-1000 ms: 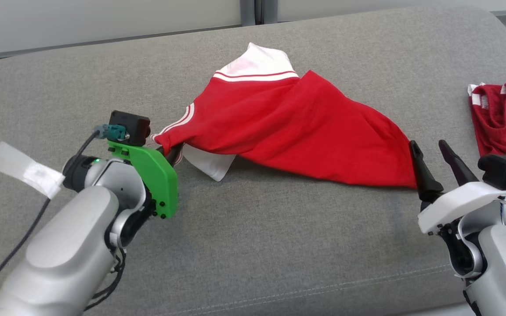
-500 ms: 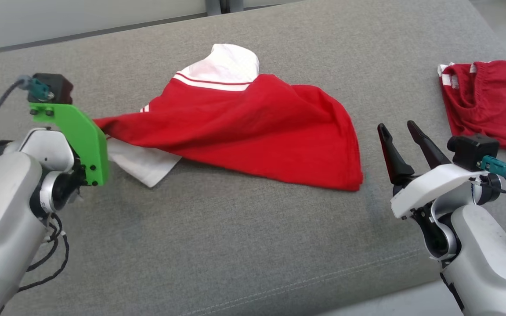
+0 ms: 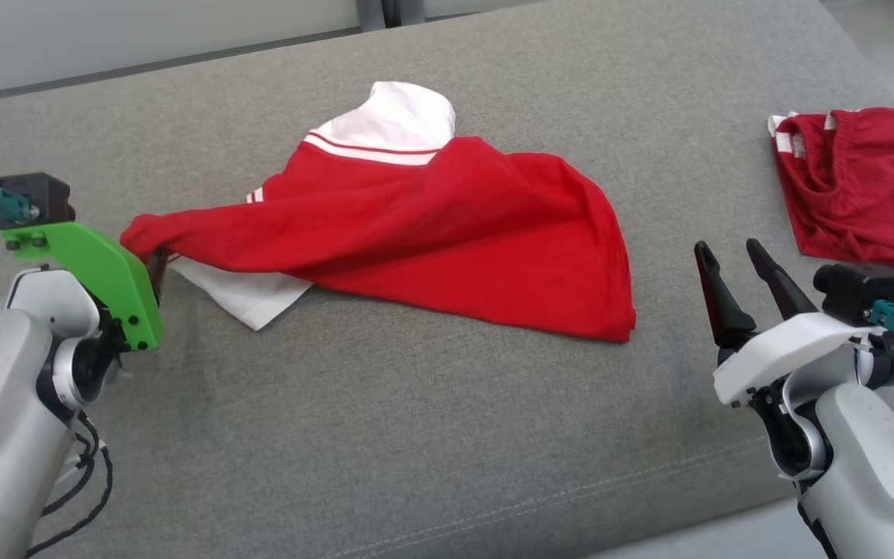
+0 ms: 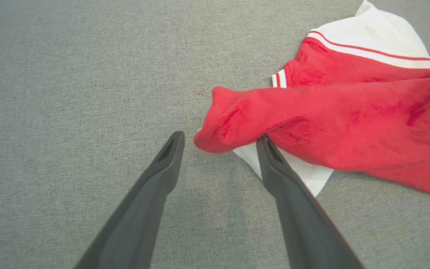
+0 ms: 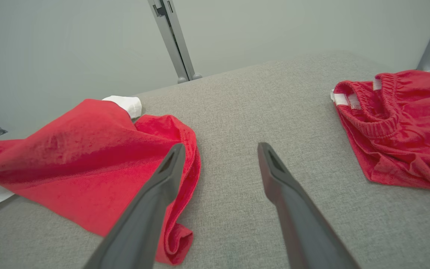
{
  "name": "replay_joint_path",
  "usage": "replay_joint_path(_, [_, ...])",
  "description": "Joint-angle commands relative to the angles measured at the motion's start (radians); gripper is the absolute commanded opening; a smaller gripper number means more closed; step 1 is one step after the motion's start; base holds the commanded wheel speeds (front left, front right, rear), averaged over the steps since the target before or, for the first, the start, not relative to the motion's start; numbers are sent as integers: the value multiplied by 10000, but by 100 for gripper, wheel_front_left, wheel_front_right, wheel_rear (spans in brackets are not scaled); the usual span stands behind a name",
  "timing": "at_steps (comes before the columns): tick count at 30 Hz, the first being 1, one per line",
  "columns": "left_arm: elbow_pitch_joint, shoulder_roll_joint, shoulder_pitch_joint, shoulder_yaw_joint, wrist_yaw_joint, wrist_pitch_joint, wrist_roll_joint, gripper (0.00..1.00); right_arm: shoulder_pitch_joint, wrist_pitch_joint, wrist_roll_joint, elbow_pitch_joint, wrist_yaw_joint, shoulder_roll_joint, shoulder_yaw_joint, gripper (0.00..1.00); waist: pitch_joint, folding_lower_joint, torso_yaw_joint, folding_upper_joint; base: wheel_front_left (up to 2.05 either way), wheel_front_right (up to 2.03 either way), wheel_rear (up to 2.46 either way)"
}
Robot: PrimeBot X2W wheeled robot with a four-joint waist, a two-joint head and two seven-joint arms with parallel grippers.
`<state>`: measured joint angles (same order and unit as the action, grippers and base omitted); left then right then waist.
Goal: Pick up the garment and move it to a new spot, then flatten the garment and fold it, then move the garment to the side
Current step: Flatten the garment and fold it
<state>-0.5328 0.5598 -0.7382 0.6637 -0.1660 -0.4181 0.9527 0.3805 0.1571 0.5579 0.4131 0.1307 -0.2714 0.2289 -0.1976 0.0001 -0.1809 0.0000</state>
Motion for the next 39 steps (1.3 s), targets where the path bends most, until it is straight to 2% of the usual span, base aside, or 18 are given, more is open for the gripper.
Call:
replay_joint_path(1, [35,-23,245,-38,36,99,102,100,-171,55,57,-4,-1,-32,-37,100,467,-1,487,0,0,0,0])
replay_joint_path(4, [280,-151,651,-103,-31,418,229,100,-340,55,79,-44,-1,-11,-101,100,724,-1,773,0,0,0,0])
replay_joint_path(10, [647,-341,1678,-109,-982,910,175,100,-558,-22,4,-265,-1,59,-246,100,915,-1,1006,0,0,0,0])
replay_joint_path(16, [1028,-842,2711,73,-1450,1115,334,100,-719,-81,-100,-774,-1,63,-470,100,747,-1,903,0,0,0,0])
replay_joint_path(21, [990,-1441,3126,213,-1322,1305,564,100,-763,-209,-222,-1307,-1,116,-705,100,483,-1,624,0,0,0,0])
replay_joint_path(27, [-79,-2259,2533,-211,-1152,2504,648,100,-736,-489,-417,-1879,-2,145,-1028,100,-5,-1,59,0,0,0,0])
replay_joint_path(39, [-2321,-2889,1522,-719,-596,3697,820,100,-904,-718,-546,-2428,-1,250,-1425,100,-388,-1,-493,0,0,0,0])
